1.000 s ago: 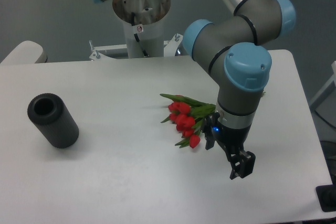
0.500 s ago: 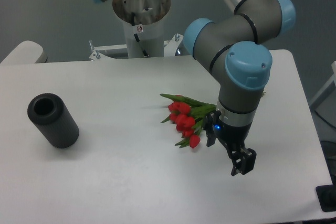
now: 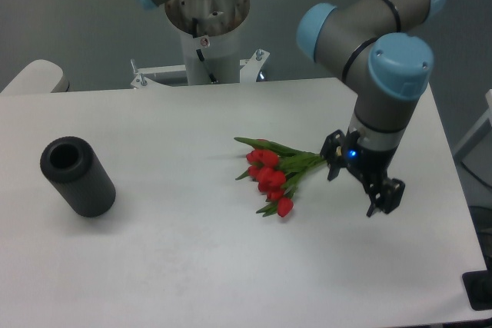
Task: Pick up the flowers from the table
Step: 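Move the open gripper over the tulip stems and lower onto them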
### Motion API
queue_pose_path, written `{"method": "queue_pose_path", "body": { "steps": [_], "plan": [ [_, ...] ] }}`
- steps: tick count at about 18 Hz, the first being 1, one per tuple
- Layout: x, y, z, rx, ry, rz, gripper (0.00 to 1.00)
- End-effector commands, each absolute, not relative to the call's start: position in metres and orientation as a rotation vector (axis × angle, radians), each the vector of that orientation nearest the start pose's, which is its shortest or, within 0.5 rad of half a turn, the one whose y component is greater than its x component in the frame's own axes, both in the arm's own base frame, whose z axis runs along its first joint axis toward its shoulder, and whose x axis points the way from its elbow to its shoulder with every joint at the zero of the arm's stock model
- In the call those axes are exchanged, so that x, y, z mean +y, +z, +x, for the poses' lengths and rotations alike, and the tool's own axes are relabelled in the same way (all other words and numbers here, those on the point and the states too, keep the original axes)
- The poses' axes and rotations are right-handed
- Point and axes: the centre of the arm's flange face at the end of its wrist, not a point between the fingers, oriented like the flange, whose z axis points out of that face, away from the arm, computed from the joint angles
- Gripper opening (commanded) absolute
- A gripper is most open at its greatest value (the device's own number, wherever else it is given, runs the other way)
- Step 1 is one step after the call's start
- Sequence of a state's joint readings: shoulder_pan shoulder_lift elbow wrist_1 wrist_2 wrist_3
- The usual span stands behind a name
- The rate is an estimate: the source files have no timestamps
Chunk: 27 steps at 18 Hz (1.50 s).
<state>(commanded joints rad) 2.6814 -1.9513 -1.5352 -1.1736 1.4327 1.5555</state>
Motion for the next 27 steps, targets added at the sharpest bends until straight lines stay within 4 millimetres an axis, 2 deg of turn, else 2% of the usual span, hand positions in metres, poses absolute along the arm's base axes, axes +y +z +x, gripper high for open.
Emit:
{"method": "queue_pose_path", "body": {
  "steps": [5,8,12,14,18,22,27],
  "plan": [
    [0.387,0.287,-0.481,0.753,-0.052,-3.093,1.0],
    [0.382,0.265,-0.467,0.753,-0.116,-3.124,1.0],
    [0.375,0.229,-0.457,0.729,-0.01,-3.109,1.0],
    [0.371,0.218,-0.451,0.708,-0.02,-3.114,1.0],
    [0.376,0.22,-0.445,0.645,-0.043,-3.103,1.0],
    [0.373,0.2,-0.428,0.657,-0.111,-3.093,1.0],
    [0.38,0.194,-0.415,0.68,-0.133,-3.076,1.0]
  ]
}}
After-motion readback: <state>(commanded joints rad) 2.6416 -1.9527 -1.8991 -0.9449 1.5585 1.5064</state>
